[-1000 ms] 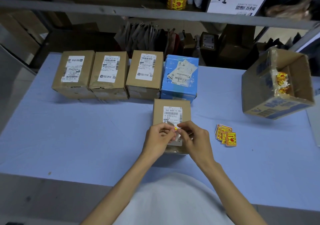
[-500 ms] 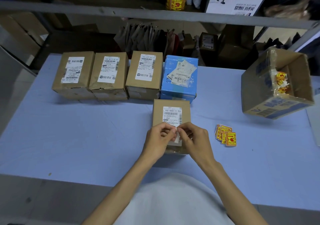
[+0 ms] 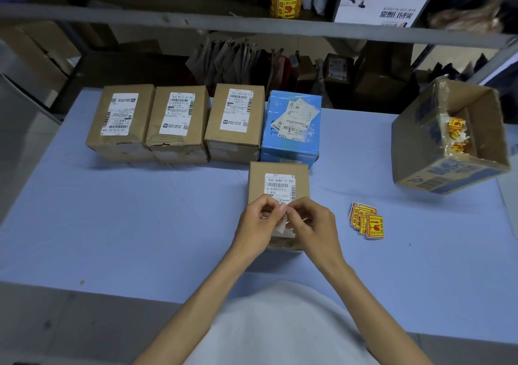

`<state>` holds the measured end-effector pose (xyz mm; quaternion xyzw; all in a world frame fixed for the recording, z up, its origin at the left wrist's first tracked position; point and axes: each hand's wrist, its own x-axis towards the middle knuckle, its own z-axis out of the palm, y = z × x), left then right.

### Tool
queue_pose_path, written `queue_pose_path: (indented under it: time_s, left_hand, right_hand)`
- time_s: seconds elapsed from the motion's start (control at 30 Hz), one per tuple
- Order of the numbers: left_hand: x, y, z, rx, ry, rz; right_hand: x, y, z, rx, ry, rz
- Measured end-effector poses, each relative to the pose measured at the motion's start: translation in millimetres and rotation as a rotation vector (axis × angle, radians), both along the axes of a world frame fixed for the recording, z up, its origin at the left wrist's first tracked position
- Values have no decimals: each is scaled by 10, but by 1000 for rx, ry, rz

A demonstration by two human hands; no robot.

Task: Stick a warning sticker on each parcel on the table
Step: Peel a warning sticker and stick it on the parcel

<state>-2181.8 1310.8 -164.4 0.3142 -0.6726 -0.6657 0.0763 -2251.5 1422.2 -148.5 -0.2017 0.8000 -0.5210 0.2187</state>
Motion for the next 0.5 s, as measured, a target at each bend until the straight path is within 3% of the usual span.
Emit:
queue_pose_path:
  time_s: [0.27, 0.5]
  left_hand:
    - [-43, 53, 46, 147, 31, 32]
    - [-31, 23, -5, 174, 36, 16]
  right_hand:
    - [33, -40, 55, 2, 69, -37]
    - [38, -50, 37, -84, -137, -89]
